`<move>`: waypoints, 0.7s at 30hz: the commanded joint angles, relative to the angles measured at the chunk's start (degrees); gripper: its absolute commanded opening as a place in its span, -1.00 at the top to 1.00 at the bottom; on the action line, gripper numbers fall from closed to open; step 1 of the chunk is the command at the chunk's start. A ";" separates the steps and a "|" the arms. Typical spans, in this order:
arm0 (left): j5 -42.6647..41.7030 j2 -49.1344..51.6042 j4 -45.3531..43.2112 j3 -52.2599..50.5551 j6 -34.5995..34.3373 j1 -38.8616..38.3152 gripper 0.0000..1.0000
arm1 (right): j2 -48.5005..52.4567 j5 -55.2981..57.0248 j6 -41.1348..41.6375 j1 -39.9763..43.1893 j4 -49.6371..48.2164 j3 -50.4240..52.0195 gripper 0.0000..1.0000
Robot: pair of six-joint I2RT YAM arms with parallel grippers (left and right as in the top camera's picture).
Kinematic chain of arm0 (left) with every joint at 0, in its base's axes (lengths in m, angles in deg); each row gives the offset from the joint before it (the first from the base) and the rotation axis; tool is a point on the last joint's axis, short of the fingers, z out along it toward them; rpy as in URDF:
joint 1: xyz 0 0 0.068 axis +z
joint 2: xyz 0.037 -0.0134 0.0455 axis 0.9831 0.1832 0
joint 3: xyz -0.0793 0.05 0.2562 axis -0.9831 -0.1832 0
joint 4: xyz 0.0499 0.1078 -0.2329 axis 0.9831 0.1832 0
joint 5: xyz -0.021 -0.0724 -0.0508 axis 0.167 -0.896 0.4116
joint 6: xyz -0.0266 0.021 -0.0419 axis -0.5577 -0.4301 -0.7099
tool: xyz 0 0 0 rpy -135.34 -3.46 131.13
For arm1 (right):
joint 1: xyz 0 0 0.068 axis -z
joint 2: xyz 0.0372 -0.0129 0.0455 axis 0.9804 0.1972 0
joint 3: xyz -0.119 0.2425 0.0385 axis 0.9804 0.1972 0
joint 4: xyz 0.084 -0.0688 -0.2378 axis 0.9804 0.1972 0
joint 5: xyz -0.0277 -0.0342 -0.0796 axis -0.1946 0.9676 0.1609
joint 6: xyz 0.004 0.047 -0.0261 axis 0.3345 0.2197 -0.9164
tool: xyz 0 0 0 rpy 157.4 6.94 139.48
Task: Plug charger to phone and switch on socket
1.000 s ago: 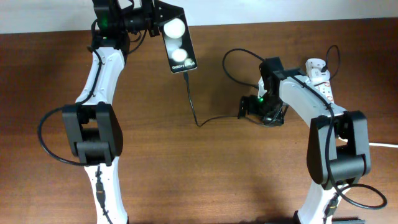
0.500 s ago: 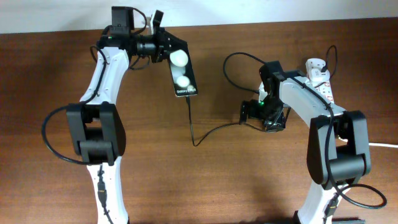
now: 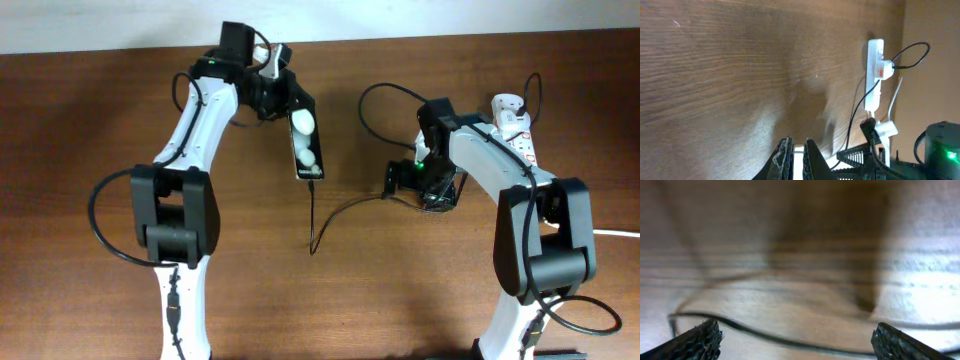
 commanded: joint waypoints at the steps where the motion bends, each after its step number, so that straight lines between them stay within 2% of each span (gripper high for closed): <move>1: 1.20 -0.24 0.07 -0.55 0.87 -1.31 1.00 | -0.33 -2.99 1.22 -0.17 -2.58 0.02 -0.98; 8: 2.69 -0.24 -0.02 -4.48 0.87 -1.84 1.00 | -0.33 -4.70 2.86 -0.02 -8.85 -0.07 -0.98; 15: 5.70 -0.02 -1.14 -5.14 -0.57 -5.18 1.00 | -0.35 -25.31 4.13 0.02 -19.91 -2.58 -0.97; 19: 5.70 1.09 -2.84 -6.67 -1.11 -6.54 1.00 | -0.35 -31.08 4.13 0.02 -20.74 -6.62 -0.97; 21: 5.55 3.67 -3.28 -6.67 -3.69 -6.54 1.00 | -0.35 -34.64 4.13 0.02 -20.74 -8.94 -0.98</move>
